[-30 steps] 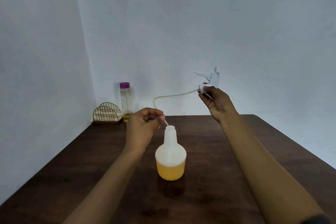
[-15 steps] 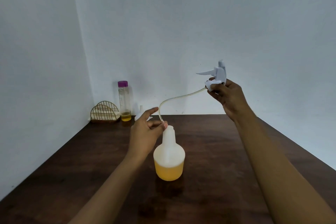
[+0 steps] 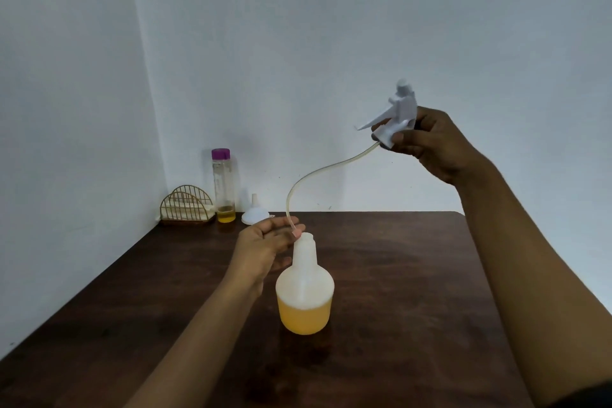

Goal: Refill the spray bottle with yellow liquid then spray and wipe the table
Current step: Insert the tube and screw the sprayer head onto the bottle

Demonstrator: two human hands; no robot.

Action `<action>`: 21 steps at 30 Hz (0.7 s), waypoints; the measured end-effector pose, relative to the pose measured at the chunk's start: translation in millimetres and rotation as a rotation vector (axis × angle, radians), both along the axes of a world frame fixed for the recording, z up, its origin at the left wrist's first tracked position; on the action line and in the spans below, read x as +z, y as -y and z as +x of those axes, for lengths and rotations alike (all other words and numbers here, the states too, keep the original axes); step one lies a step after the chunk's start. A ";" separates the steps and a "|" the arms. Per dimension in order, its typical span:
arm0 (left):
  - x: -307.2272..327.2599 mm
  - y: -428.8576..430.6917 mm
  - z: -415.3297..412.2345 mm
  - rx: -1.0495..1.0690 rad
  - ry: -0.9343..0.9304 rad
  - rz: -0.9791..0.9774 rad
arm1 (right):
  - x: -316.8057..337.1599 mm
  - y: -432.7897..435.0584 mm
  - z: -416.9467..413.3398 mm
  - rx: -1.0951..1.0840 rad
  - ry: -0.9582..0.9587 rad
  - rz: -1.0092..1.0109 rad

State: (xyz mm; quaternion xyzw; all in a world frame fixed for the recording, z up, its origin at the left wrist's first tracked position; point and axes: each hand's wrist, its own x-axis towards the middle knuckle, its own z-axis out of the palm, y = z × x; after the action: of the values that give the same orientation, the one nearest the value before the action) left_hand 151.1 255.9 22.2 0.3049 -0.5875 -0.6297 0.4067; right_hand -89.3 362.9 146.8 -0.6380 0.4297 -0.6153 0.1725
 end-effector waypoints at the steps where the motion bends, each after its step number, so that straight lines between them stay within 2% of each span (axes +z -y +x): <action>1: 1.7 0.9 0.4 -0.014 0.010 0.005 | 2.9 -2.9 -2.4 0.047 0.017 -0.004; 4: 6.1 6.2 1.7 -0.059 0.056 -0.008 | 9.5 -9.8 -8.3 0.117 -0.026 0.002; 12: 4.9 10.9 2.0 -0.088 0.139 -0.193 | 26.4 -7.4 3.1 0.079 -0.110 0.158; 21: -16.2 5.9 4.2 -0.129 0.022 -0.276 | 0.9 37.6 50.4 0.086 -0.189 0.376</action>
State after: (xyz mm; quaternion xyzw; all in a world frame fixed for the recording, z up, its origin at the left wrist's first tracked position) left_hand 155.3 250.0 6.0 0.2147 -0.6912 -0.5645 0.3969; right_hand -38.9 325.4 147.6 -0.6672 0.5233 -0.4540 0.2736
